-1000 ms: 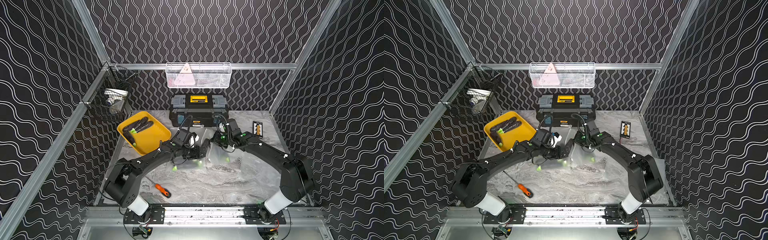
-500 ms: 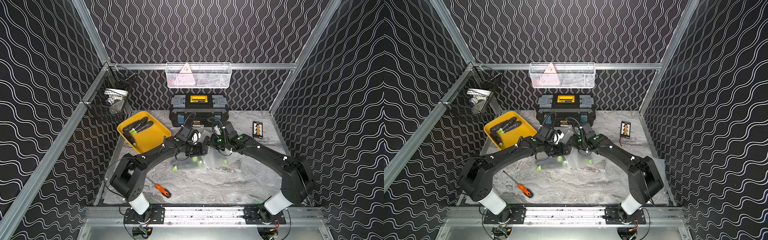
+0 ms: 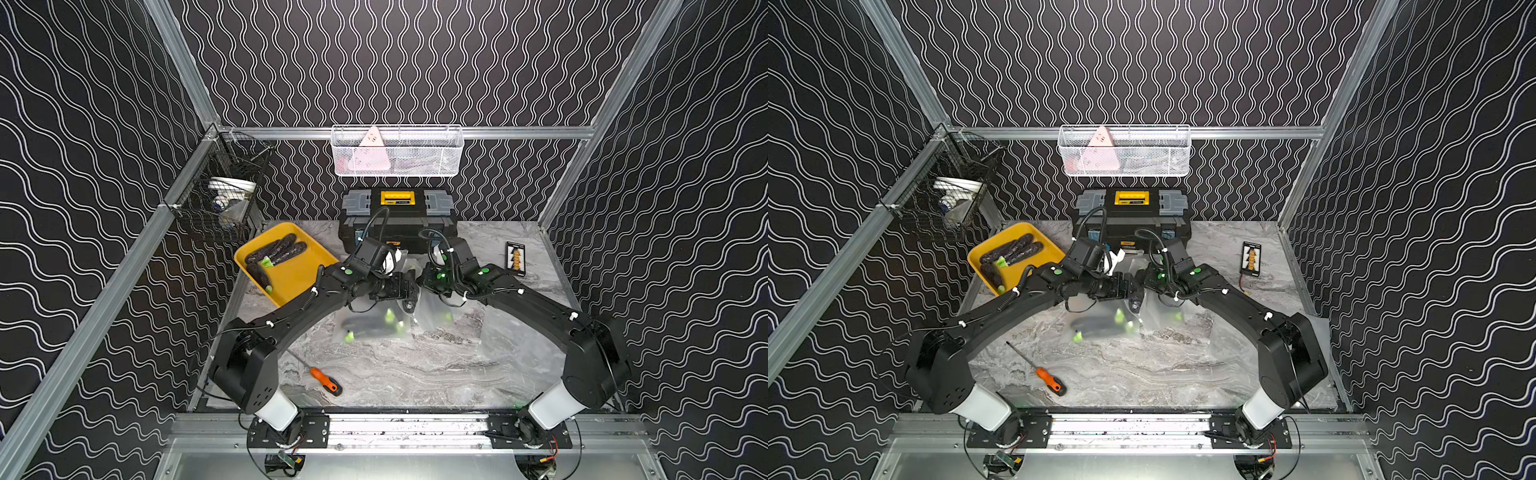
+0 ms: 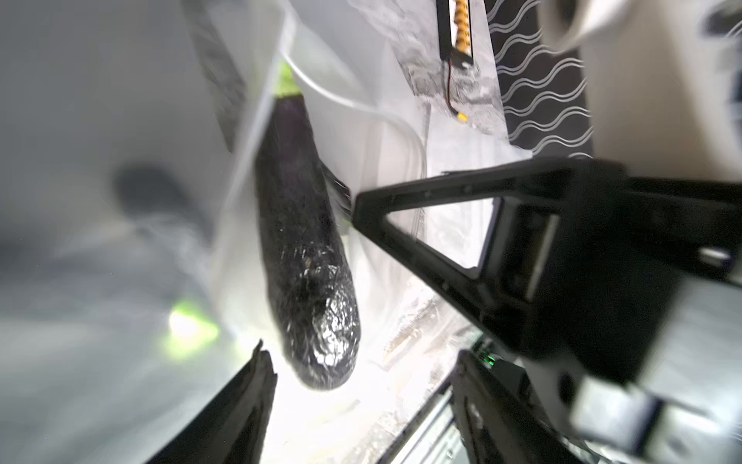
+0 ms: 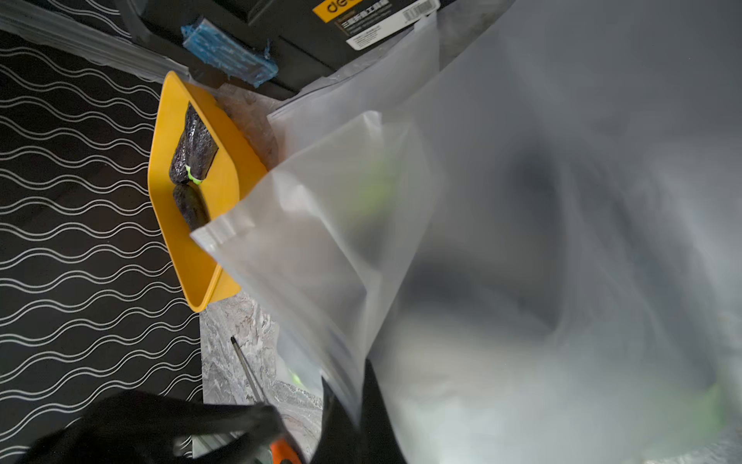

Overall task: Place the eggplant in a zip-top bag and seal the zipper
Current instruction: Place the eggplant in the zipper food storage bag.

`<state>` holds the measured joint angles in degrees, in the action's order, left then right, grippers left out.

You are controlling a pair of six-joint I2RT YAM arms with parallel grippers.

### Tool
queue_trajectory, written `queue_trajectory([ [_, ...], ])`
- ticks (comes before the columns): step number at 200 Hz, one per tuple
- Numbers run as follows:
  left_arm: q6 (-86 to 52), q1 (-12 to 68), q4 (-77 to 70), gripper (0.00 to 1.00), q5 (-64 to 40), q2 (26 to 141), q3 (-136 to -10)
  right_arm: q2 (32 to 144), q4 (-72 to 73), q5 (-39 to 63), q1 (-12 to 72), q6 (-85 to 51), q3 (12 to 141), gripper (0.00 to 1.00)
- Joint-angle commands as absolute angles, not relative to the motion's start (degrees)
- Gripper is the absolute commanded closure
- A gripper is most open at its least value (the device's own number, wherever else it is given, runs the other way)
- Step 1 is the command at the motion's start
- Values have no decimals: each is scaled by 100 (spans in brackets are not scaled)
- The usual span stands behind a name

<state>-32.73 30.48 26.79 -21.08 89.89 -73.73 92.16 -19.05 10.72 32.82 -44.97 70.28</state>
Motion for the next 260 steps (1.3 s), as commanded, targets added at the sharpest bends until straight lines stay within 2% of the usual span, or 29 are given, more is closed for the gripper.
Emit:
queue_trajectory([
  [1, -2914, 3030, 3240, 26, -1669, 8892, -7399, 9106, -1923, 984, 3196, -4551, 7029, 98],
  [27, -2863, 3026, 3238, 30, -1339, 8848, -7058, 9023, -1890, 1065, 3120, -4579, 7023, 98],
  [57, -3048, 3032, 2679, 28, -1522, 8933, -6719, 9021, -1876, 1199, 3133, -4605, 7092, 98],
  [176, -3423, 3046, 2057, 26, -1736, 9689, -6973, 8884, -1756, 1406, 3199, -4796, 7196, 98],
  [239, -3360, 2979, 2489, 30, -1960, 9378, -7376, 8790, -1863, 734, 2877, -4583, 7019, 99],
  [260, -3203, 2760, 2748, 30, -1736, 9210, -7427, 8769, -1936, 612, 2848, -4459, 7069, 99],
])
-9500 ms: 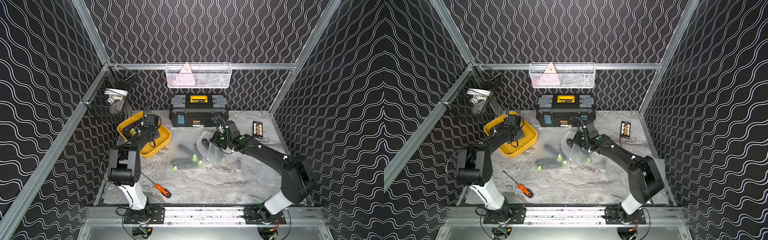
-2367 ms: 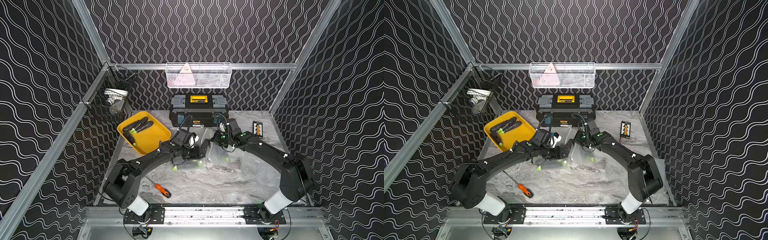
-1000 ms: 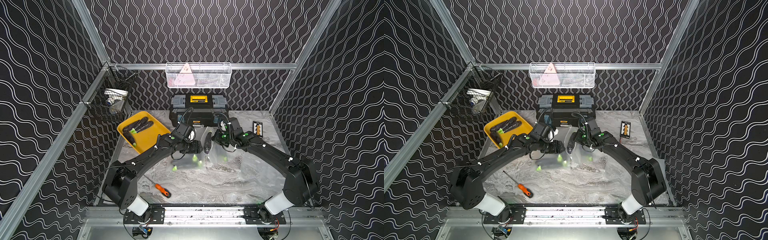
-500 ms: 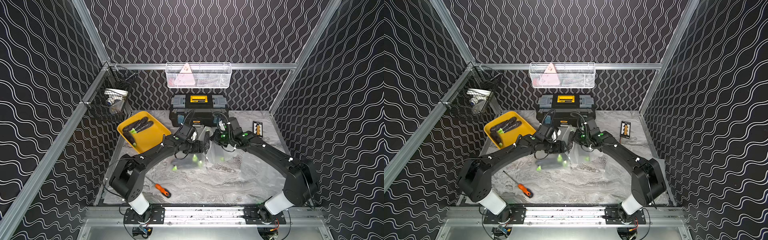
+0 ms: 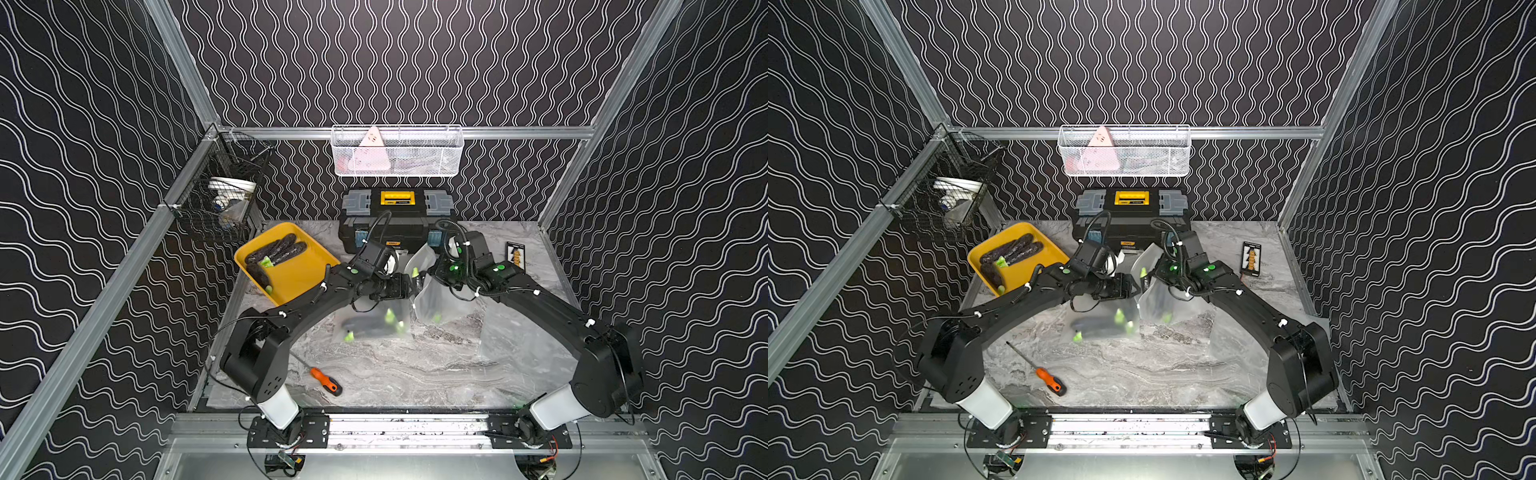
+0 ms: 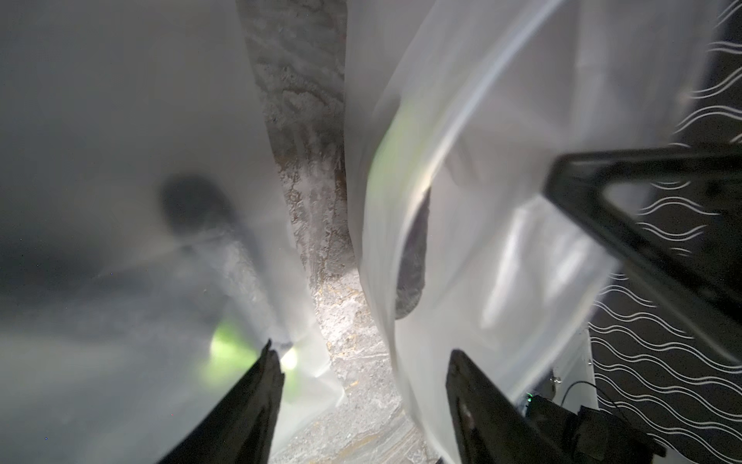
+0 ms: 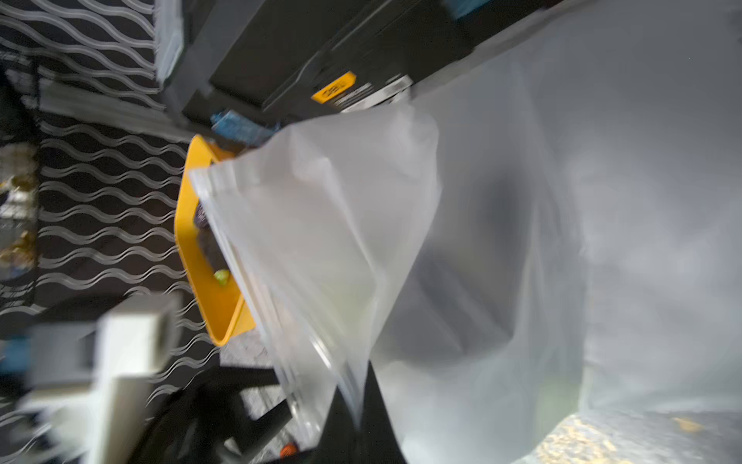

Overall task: Place the eggplant in a zip-top bag and seal the zipper
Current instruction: Place the eggplant in the zipper food storage bag, then pick up the eggplant from the basket.

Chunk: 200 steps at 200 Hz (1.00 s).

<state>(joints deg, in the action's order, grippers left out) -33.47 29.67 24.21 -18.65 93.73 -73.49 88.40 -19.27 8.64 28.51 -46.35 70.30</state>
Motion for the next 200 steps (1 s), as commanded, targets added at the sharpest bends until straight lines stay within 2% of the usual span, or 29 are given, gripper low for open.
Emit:
queue_trajectory([
  [1, -3201, 2742, 2758, 30, -1721, 9210, -7427, 8761, -1935, 609, 2848, -4458, 7072, 99],
  [23, -3017, 2234, 3031, 28, -1125, 9069, -7384, 8789, -1914, 611, 2848, -4428, 7051, 99],
  [49, -2645, 1648, 3591, 25, 439, 9045, -7471, 8841, -1787, 723, 2854, -4425, 6952, 99],
  [78, -2516, 962, 3813, 22, 1580, 9184, -7462, 8903, -1566, 863, 2895, -4430, 6842, 99],
  [148, -2384, -266, 4198, 22, 2620, 10896, -8457, 9055, -429, 981, 3304, -4691, 6289, 99],
  [200, -2315, -570, 4518, 23, 3227, 11866, -9295, 9169, -321, 1210, 3323, -4574, 6250, 99],
])
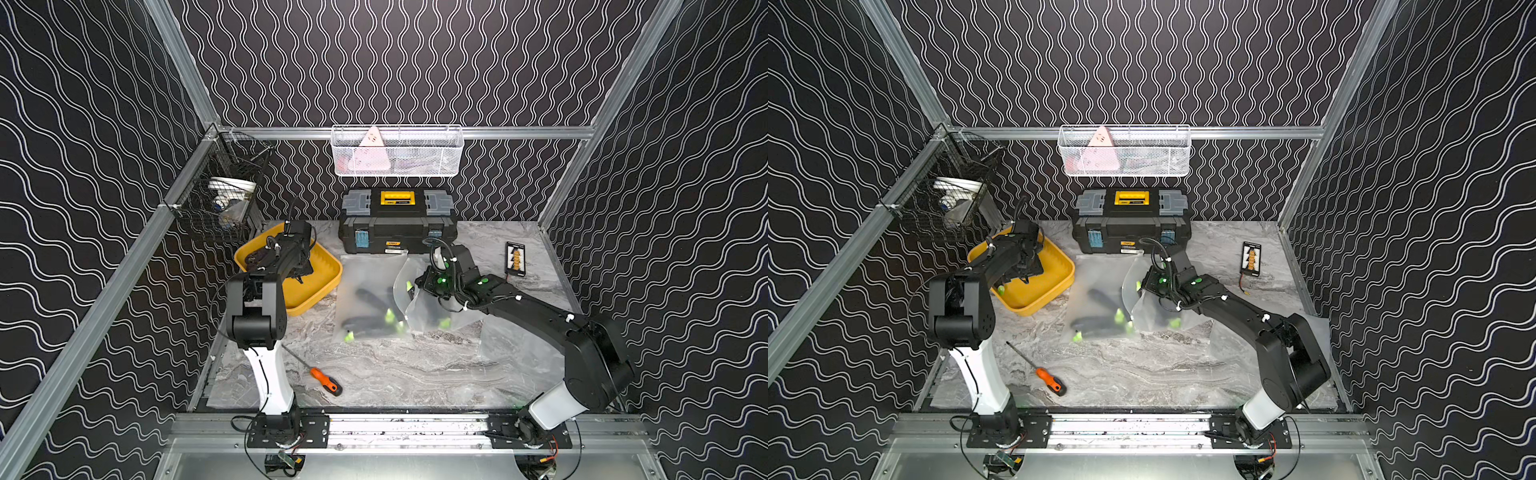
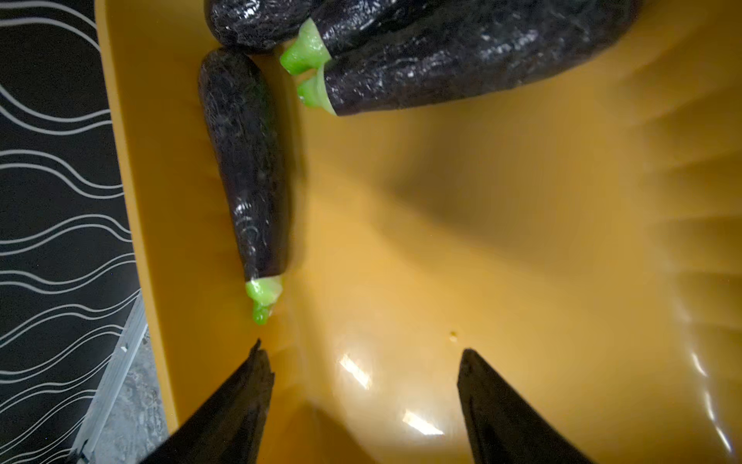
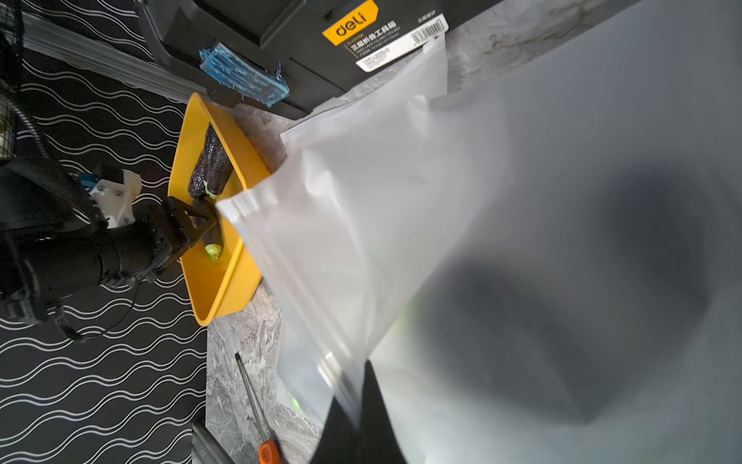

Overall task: Place the eggplant in a zip-top bag and seal the zipper
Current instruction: Pick up the eggplant from the basket.

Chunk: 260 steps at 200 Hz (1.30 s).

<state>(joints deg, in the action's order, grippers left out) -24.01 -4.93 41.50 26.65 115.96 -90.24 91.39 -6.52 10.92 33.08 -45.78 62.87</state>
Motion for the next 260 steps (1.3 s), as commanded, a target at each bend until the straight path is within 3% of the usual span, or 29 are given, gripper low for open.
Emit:
queue_trajectory([
  [1, -2313, -571, 4531, 23, 3261, 11870, -9310, 9168, -310, 1216, 3323, -4577, 6241, 99],
  [60, -2197, -811, 4439, 23, 3962, 12213, -9420, 9293, -27, 1451, 3333, -4719, 6052, 99],
  [176, -1915, -1229, 4155, 29, 3465, 13089, -10185, 9393, -12, 1419, 3332, -4720, 6012, 99],
  [234, -2051, -1305, 4035, 42, 3033, 13132, -9978, 9389, -79, 1345, 3331, -4675, 6021, 99],
  [260, -2130, -1301, 3960, 54, 2867, 12969, -9781, 9354, -101, 1329, 3336, -4684, 6003, 99],
])
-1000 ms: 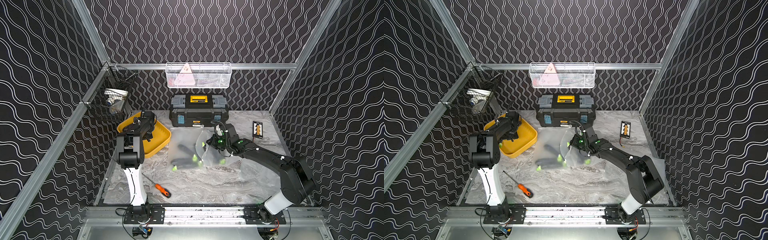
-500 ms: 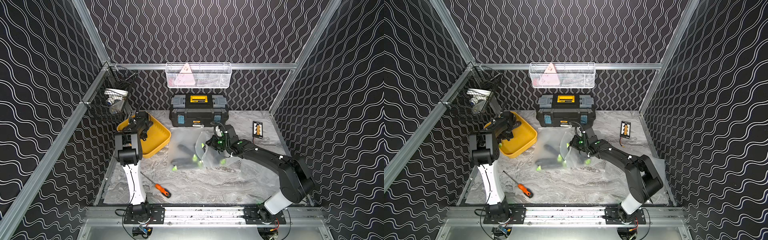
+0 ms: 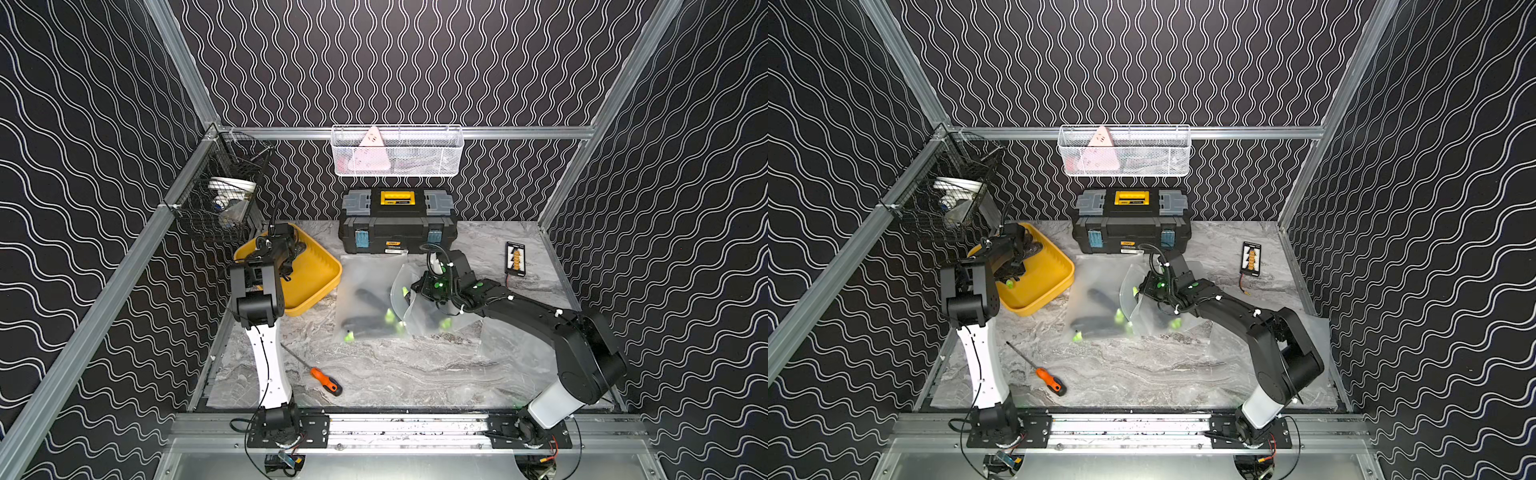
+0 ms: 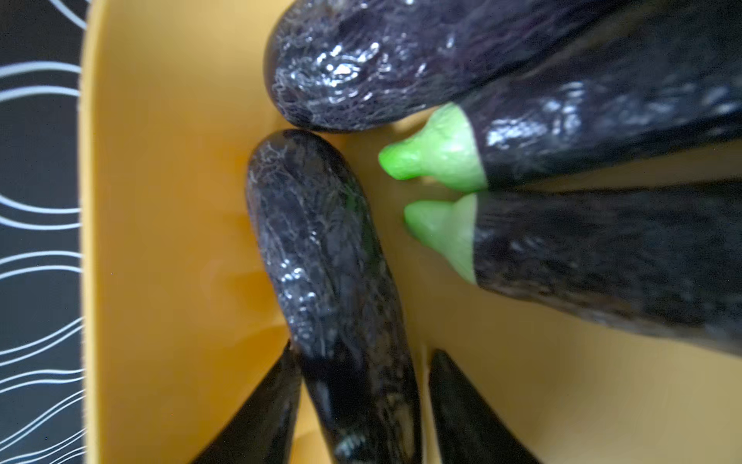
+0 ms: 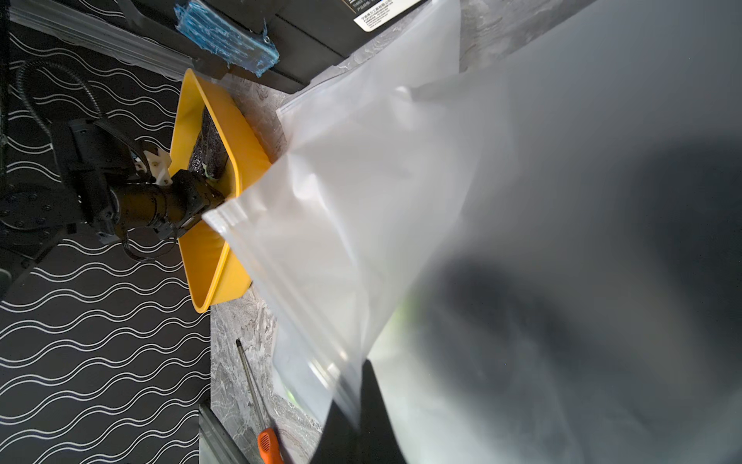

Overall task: Place the eggplant in a zip-top bag and seal the zipper
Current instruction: Pick up the eggplant from the basket.

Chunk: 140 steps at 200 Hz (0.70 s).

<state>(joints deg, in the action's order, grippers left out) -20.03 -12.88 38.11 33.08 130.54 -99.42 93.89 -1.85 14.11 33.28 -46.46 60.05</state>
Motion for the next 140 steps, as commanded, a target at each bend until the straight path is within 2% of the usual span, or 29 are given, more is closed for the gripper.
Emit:
queue_trajectory([
  [1, -2137, -1301, 3962, 54, 2862, 12962, -9777, 9353, -103, 1328, 3338, -4680, 6003, 99],
  [24, -2230, -1305, 3895, 60, 2829, 12719, -9570, 9264, -175, 1267, 3332, -4644, 5985, 99],
  [71, -2250, -1305, 3871, 64, 2550, 12155, -9325, 9101, -553, 1121, 3335, -4487, 6034, 99],
  [140, -2604, -1109, 3797, 64, 1542, 11358, -8758, 9031, -913, 880, 3334, -4446, 6125, 99],
])
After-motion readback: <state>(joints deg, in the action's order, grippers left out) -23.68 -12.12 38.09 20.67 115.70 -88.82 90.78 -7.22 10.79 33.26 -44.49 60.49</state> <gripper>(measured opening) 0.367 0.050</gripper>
